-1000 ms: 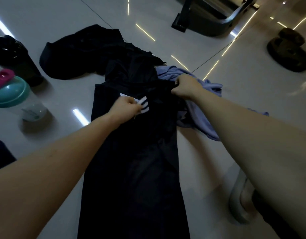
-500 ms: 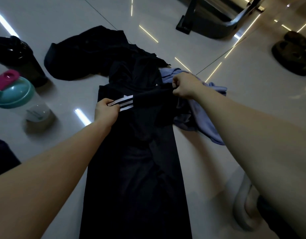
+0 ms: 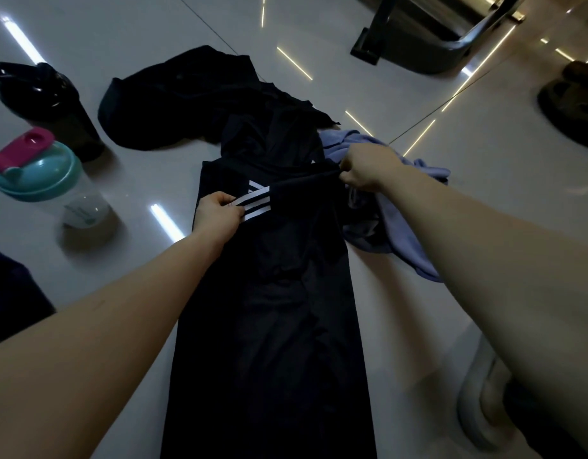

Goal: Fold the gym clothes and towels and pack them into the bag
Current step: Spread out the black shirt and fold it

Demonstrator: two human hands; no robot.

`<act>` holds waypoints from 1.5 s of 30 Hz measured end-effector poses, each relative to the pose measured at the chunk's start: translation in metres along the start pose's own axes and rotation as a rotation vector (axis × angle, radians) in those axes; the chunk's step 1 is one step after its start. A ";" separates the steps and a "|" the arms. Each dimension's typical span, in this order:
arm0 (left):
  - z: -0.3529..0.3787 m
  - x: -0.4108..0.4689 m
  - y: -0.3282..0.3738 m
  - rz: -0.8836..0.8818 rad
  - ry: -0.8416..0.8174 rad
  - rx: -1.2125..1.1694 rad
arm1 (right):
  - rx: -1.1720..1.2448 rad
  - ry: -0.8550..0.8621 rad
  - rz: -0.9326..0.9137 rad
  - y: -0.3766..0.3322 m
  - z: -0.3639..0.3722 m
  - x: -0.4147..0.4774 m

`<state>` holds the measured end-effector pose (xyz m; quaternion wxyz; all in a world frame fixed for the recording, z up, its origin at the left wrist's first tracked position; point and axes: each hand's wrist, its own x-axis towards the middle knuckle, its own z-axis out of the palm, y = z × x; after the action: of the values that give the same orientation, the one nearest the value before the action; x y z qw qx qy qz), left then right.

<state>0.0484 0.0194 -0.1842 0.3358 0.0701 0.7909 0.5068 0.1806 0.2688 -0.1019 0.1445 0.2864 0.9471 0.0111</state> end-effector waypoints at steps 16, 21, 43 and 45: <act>-0.007 0.004 -0.007 0.022 0.052 0.008 | 0.618 -0.274 0.323 0.005 -0.020 0.005; -0.009 0.005 -0.010 0.031 0.050 0.042 | 0.849 0.005 0.420 0.003 -0.013 0.014; -0.019 0.009 -0.020 0.115 0.103 0.508 | 0.416 0.271 0.234 -0.031 0.031 -0.016; -0.019 -0.001 -0.026 0.233 0.107 0.633 | 0.300 0.320 0.095 -0.046 0.040 -0.041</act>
<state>0.0441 -0.0075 -0.2009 0.1954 0.2340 0.9121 0.2740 0.1998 0.2054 -0.1335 -0.0524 0.3437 0.9344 -0.0779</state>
